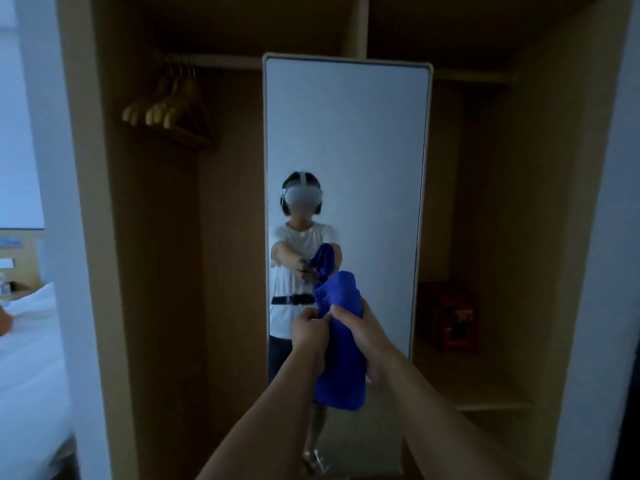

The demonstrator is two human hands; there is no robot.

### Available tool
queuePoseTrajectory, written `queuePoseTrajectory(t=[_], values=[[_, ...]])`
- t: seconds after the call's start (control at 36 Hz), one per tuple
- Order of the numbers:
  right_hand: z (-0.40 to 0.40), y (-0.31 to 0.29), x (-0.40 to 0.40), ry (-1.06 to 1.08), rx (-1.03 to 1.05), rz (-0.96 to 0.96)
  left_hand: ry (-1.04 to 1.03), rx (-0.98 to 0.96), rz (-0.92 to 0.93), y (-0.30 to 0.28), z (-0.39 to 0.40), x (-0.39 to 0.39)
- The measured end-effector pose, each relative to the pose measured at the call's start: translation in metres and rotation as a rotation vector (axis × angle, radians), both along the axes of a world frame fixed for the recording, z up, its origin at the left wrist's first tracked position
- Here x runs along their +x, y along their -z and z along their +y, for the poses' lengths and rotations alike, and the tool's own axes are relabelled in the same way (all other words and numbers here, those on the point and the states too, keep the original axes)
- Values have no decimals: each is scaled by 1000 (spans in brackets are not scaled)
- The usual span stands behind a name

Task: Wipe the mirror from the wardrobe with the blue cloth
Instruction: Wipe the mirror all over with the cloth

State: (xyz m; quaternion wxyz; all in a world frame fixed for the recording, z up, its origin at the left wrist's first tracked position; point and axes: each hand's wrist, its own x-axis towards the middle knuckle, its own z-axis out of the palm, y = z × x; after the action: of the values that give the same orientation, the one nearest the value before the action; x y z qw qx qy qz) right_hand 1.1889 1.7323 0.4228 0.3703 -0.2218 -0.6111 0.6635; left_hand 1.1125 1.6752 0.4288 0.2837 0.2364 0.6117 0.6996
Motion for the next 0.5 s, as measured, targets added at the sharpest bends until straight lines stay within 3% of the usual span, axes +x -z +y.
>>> queuePoseTrajectory(t=[0.17,0.33,0.5], values=[[-1,-50,-36,160,127,34,44,47,96,-49,0,-39],[-5,-91,-80,354,438,67,49,140,161,-89,13,-80],[6,-127,-101,497,684,-45,89,211,315,-123,24,-109]])
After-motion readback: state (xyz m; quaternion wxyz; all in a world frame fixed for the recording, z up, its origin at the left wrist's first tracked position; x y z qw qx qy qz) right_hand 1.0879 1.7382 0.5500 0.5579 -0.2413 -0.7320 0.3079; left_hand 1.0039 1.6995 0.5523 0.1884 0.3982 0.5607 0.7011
